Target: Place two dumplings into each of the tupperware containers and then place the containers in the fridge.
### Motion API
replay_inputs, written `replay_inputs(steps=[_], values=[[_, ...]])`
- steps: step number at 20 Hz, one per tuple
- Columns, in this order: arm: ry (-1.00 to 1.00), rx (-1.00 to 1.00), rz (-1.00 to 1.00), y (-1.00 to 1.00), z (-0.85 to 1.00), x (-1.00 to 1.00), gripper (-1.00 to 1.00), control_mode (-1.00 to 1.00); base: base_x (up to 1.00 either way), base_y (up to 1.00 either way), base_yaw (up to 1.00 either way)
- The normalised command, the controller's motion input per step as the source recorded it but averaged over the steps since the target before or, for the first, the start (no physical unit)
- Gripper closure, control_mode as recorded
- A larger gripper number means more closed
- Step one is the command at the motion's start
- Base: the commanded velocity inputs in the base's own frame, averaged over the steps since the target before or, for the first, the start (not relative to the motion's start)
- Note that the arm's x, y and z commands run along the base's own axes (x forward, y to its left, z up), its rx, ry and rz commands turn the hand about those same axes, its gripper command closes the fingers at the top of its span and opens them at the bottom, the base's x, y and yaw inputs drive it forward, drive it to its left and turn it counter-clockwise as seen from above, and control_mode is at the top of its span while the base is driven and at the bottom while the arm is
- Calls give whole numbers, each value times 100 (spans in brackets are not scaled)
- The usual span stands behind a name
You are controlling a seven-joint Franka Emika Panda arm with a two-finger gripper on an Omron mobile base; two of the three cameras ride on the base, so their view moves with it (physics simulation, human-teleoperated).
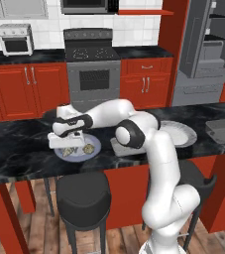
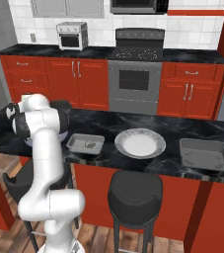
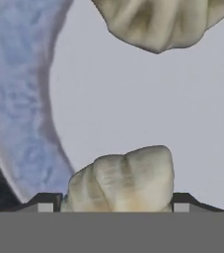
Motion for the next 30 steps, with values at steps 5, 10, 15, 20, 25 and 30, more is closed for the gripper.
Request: replay_inputs(steps=[5, 10, 15, 20, 25, 30], values=[[-1, 1, 0, -63, 50, 0, 100, -100, 0, 0, 0], [0, 8, 0, -100, 39, 0, 100, -100, 0, 0, 0], [0, 11, 0, -100, 5, 0, 100, -100, 0, 0, 0], [0, 9, 0, -80, -13, 26, 100, -100, 0, 0, 0], [0, 6, -2, -40, -36, 51, 100, -100, 0, 0, 0], [0, 6, -4, -36, -43, 47, 100, -100, 0, 0, 0]])
